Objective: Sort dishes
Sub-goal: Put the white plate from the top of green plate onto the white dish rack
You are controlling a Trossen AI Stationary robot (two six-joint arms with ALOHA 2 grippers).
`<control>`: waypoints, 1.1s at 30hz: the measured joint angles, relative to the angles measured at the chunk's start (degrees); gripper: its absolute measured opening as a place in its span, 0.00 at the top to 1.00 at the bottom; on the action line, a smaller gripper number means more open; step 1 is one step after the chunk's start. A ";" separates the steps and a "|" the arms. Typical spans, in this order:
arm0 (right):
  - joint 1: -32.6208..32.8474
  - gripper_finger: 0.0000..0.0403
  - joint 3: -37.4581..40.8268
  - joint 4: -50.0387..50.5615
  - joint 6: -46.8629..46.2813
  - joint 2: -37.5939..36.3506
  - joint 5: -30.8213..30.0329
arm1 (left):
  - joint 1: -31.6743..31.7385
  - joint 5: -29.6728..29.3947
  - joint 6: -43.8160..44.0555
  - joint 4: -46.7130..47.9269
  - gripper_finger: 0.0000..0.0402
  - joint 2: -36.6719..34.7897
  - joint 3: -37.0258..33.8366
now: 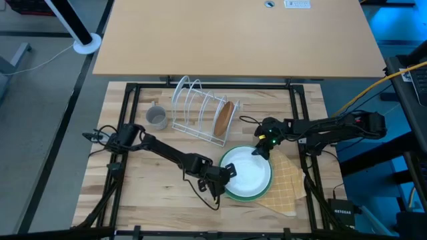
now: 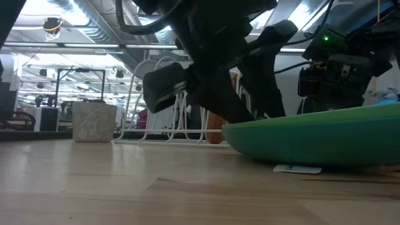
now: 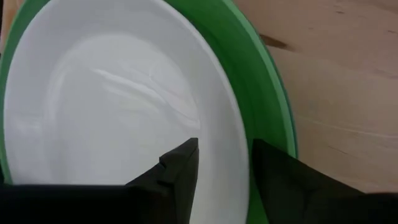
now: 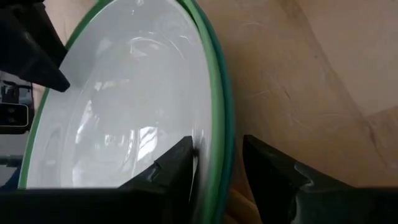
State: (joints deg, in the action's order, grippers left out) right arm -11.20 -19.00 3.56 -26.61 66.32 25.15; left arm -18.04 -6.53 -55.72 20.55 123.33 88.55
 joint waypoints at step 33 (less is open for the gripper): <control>-0.07 0.64 -12.55 13.65 14.78 -0.17 -5.67 | 1.06 -1.43 19.92 -2.76 0.98 0.09 7.25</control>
State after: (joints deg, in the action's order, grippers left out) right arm -11.27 -31.56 17.20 -11.83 66.15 19.48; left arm -16.98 -7.96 -35.80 17.78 123.42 95.80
